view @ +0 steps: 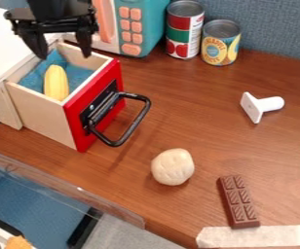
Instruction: Grabe the objet and put it in the drawer
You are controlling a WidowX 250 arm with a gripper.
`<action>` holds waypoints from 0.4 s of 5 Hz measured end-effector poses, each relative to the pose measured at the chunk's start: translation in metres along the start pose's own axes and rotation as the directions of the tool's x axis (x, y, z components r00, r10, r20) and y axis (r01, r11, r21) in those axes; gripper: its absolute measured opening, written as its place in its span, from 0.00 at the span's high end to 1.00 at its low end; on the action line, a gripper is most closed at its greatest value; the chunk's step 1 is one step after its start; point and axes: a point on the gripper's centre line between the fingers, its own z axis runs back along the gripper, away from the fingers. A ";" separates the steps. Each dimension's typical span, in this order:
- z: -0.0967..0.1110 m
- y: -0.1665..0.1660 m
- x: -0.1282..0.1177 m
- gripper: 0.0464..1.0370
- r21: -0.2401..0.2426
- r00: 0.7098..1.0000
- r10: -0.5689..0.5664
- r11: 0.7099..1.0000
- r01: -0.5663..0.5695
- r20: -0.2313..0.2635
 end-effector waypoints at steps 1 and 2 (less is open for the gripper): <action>0.006 -0.018 -0.007 0.04 -0.040 0.997 -0.066 0.997 0.065 -0.026; 0.009 -0.036 -0.016 0.04 -0.083 0.991 -0.124 0.989 0.120 -0.046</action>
